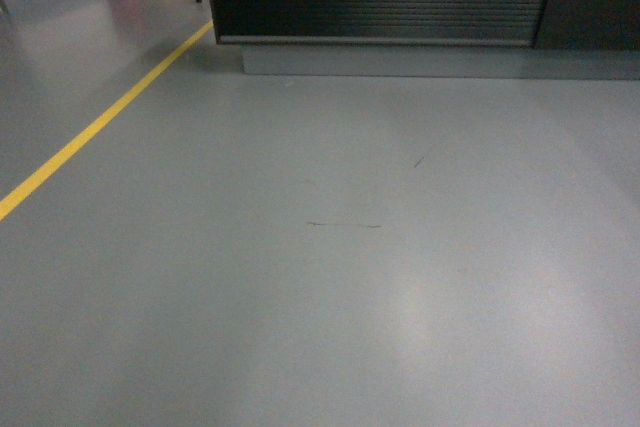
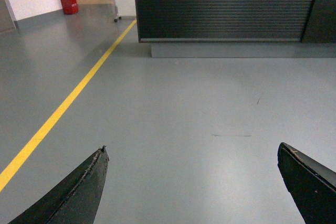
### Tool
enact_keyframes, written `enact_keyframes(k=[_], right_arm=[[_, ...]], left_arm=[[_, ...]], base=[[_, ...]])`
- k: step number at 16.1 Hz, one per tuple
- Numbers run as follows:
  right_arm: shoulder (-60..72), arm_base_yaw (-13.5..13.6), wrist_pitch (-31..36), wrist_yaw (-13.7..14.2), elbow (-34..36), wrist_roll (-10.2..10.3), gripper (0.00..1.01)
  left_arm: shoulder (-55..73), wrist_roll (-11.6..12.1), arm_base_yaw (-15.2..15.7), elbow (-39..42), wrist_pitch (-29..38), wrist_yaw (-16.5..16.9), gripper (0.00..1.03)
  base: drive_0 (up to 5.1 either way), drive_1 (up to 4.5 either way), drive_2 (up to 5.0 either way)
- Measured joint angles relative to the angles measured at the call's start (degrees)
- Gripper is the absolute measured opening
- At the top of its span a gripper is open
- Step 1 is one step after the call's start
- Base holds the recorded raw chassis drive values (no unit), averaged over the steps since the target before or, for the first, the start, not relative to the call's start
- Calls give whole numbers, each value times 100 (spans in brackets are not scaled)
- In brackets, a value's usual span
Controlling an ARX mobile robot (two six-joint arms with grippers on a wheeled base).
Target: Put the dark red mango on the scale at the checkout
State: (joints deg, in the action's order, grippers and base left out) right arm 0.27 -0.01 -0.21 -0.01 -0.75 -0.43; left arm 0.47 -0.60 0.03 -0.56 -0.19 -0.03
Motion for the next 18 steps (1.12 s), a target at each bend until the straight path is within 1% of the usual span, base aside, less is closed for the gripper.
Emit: enact_keyframes(k=[18], right_arm=[[0,0,0,0,0,0,98]], left_arm=[[0,0,0,0,0,0,98]], base=[[0,0,0]])
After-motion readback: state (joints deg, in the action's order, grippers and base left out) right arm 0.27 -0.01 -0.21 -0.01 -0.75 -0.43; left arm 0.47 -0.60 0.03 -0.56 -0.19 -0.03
